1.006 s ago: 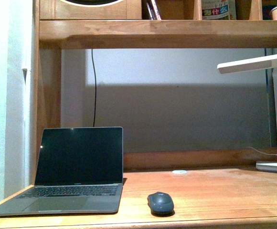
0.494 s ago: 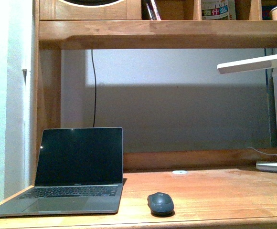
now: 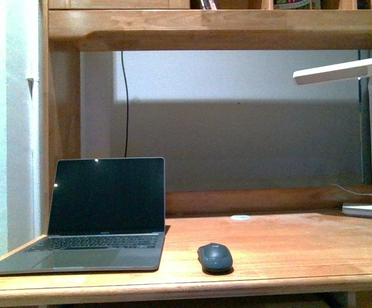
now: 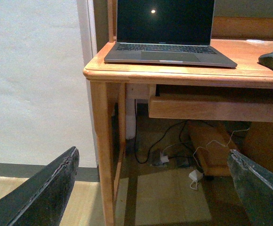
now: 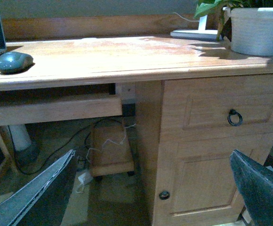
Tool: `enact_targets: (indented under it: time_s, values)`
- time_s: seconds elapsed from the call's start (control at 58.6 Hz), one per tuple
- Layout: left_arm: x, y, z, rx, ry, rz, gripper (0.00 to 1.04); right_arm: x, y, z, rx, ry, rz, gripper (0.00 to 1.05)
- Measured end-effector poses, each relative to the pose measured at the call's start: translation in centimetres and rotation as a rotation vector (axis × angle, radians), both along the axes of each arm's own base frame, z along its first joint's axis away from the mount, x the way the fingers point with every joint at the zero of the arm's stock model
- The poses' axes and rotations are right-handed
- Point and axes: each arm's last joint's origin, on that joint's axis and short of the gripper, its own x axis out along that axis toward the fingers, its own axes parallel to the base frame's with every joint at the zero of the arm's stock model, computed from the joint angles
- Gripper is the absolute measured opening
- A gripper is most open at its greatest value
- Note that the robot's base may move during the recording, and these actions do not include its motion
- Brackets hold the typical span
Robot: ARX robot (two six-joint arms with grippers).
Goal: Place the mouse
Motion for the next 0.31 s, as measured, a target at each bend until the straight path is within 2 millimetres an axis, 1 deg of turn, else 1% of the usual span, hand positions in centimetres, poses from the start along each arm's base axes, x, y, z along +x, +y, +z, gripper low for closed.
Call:
enact_targets:
  time_s: [0.307]
  values:
    - [0.0,0.0,0.0,0.0,0.0,0.0,0.97,0.0,0.0,0.0,0.0,0.0,0.0,0.97]
